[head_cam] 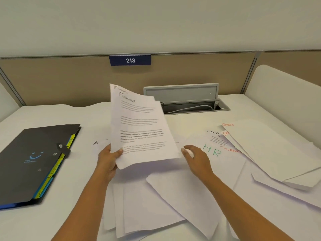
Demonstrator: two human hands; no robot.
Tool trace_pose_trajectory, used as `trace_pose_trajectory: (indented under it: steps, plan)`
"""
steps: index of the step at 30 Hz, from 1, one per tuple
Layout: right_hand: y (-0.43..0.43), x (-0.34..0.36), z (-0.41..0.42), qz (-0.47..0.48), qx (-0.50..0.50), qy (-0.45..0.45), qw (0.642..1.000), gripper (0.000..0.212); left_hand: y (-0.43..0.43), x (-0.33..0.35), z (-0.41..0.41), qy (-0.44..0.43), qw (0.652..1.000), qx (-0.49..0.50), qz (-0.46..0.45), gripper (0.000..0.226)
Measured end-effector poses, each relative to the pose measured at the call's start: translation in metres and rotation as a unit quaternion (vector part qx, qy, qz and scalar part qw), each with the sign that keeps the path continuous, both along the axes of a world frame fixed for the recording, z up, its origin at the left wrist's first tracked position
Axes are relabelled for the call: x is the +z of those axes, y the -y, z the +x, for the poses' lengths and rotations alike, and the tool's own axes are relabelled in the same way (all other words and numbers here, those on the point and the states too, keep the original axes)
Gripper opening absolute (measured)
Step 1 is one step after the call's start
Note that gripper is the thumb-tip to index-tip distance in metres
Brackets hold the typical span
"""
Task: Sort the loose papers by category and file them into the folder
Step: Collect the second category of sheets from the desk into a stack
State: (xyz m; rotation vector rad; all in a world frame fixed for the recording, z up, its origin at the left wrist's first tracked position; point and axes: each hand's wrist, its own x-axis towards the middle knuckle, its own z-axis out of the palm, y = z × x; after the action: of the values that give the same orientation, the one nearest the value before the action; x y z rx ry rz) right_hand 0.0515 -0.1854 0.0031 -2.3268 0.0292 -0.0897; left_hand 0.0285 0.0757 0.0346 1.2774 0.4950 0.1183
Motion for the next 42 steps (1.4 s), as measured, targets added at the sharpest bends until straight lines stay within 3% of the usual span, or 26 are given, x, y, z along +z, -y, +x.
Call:
trace_pose_trajectory:
  steps: [3, 6, 14, 18, 20, 23, 25, 28, 37, 42]
  plan:
    - [-0.002, -0.014, -0.005, -0.138, 0.055, -0.084, 0.985, 0.056, -0.018, -0.005, -0.001, 0.018, 0.999, 0.042, -0.018, 0.042]
    - [-0.016, -0.022, -0.014, -0.178, 0.127, -0.104, 0.97, 0.061, -0.032, -0.008, -0.005, 0.02, 0.997, 0.064, -0.03, 0.044]
    - [-0.06, -0.025, -0.026, -0.178, 0.29, -0.066, 0.938, 0.06, -0.043, -0.014, -0.015, 0.01, 0.995, 0.09, -0.037, 0.043]
    - [-0.075, -0.022, -0.029, -0.105, 0.355, -0.061, 0.927, 0.051, -0.041, -0.014, -0.016, 0.01, 0.995, 0.088, -0.041, 0.043]
    - [-0.069, -0.019, -0.027, -0.078, 0.308, -0.026, 0.948, 0.044, -0.039, -0.015, -0.017, 0.007, 0.996, 0.086, -0.04, 0.042]
    - [-0.048, -0.021, -0.022, -0.147, 0.104, 0.033, 0.983, 0.041, -0.035, -0.015, -0.017, 0.007, 0.996, 0.078, -0.038, 0.042]
    - [-0.036, -0.023, -0.02, -0.193, 0.04, -0.019, 0.98, 0.049, -0.032, -0.016, -0.016, 0.006, 0.997, 0.074, -0.038, 0.042]
    - [-0.036, -0.026, -0.02, -0.183, 0.078, -0.088, 0.976, 0.062, -0.027, -0.016, -0.014, 0.002, 0.997, 0.069, -0.039, 0.041]
    - [-0.077, -0.024, -0.026, -0.153, 0.176, -0.108, 0.966, 0.067, -0.019, -0.015, -0.01, 0.009, 0.997, 0.064, -0.043, 0.041]
    - [-0.089, -0.019, -0.023, -0.006, 0.193, -0.122, 0.974, 0.057, -0.023, -0.016, -0.012, 0.009, 0.997, 0.068, -0.038, 0.042]
